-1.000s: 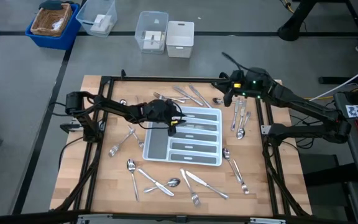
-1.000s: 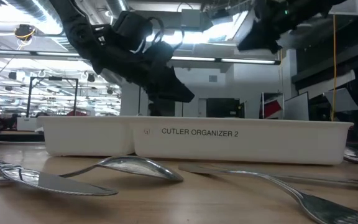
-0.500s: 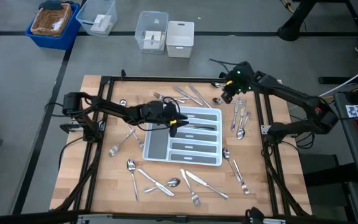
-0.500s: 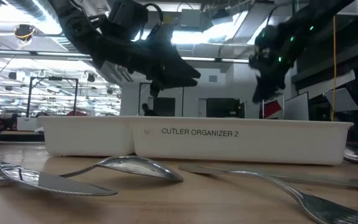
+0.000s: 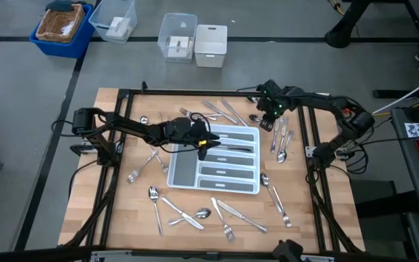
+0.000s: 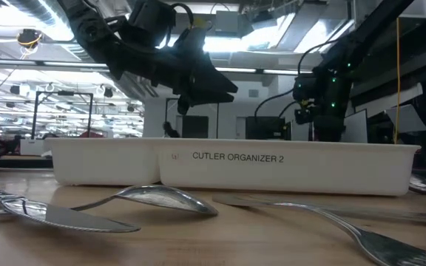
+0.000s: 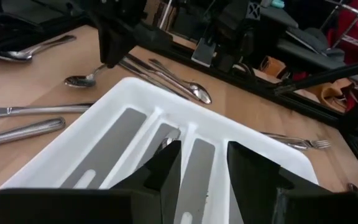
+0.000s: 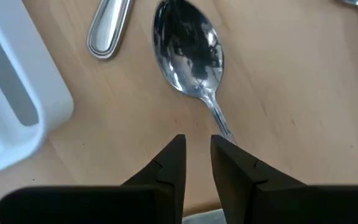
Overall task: Sort silverware
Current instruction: Put the knife into the organizer tray
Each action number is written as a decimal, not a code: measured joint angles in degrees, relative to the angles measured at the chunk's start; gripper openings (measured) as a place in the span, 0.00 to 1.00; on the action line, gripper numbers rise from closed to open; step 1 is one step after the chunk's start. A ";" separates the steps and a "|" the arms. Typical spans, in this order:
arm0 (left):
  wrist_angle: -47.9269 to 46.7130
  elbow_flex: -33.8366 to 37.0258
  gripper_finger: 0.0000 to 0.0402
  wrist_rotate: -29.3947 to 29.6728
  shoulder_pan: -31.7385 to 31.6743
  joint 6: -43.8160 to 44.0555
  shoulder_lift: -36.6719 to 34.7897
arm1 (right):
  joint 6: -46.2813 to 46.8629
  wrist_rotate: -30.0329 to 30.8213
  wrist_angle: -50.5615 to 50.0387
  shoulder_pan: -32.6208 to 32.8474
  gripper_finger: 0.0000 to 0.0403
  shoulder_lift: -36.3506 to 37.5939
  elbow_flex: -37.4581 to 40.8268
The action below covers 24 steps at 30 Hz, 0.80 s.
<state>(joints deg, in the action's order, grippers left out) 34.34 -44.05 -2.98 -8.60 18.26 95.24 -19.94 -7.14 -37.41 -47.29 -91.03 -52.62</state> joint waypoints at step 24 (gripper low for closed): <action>-0.71 0.00 0.30 0.02 0.00 0.11 0.00 | 27.23 1.15 -12.71 -0.35 0.19 -0.32 0.02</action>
<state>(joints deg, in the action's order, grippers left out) 33.63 -44.05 -2.96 -8.60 18.37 95.24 7.29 -5.98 -50.12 -47.64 -91.35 -52.60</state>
